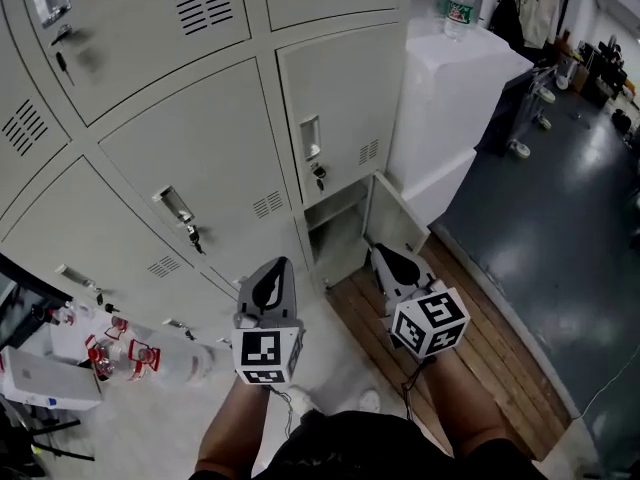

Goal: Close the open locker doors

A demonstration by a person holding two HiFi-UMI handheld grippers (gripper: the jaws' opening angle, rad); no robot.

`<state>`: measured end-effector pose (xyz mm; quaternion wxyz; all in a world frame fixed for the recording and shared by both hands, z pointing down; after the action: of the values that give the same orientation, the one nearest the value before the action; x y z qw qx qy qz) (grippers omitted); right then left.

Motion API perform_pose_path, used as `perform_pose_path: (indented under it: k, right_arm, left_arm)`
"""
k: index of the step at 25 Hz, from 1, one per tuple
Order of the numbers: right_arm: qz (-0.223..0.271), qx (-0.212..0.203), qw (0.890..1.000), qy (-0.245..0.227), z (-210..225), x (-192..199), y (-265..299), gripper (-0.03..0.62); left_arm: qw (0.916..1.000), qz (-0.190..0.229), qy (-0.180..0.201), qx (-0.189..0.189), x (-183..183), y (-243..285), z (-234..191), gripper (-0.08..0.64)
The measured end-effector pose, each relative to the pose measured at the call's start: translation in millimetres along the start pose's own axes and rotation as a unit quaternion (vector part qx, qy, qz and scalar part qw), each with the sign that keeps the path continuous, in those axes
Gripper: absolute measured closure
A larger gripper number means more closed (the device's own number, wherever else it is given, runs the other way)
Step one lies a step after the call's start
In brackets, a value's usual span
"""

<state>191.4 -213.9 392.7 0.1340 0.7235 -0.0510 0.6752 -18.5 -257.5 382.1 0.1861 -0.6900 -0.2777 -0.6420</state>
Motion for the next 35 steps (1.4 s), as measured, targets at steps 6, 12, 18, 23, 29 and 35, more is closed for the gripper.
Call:
perform_pose_path:
  k: [6, 12, 18, 23, 29, 35]
  right_arm:
    - [0.001, 0.023, 1.000, 0.010, 42.6, 17.3, -40.2, 0.592]
    - [-0.004, 0.041, 0.999, 0.011, 75.3, 35.7, -78.6, 0.592]
    - [-0.015, 0.052, 0.998, 0.012, 102.2, 56.3, -108.2, 0.592]
    - [-0.020, 0.055, 0.998, -0.002, 116.6, 75.5, -120.6, 0.592]
    - [-0.017, 0.045, 0.999, -0.010, 122.9, 100.8, -119.3, 0.592]
    - [-0.014, 0.040, 0.999, 0.002, 126.1, 122.8, -111.5, 0.592]
  left_arm:
    - [0.9991, -0.011, -0.003, 0.041, 14.8, 19.4, 57.7, 0.556]
    - [0.9961, -0.019, 0.002, 0.086, 30.8, 30.6, 112.0, 0.555]
    - [0.9923, -0.022, 0.000, 0.122, 47.7, 37.0, 158.4, 0.555]
    - [0.9885, -0.029, -0.005, 0.148, 67.3, 38.8, 187.5, 0.555]
    - [0.9872, -0.045, -0.029, 0.150, 94.8, 41.0, 202.0, 0.555]
    - [0.9872, -0.051, -0.030, 0.148, 114.1, 47.3, 205.9, 0.555]
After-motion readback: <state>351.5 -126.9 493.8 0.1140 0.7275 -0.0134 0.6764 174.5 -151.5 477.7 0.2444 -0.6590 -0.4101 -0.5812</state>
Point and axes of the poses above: the fingertips, and each gripper's own axes: y forward along the fingers, z to its right, x out of its underside, the point moved 7 cm from there along -y, backward along the fingers, and after that the axes turned 12 degrees about -y, right-handed, at the moved point
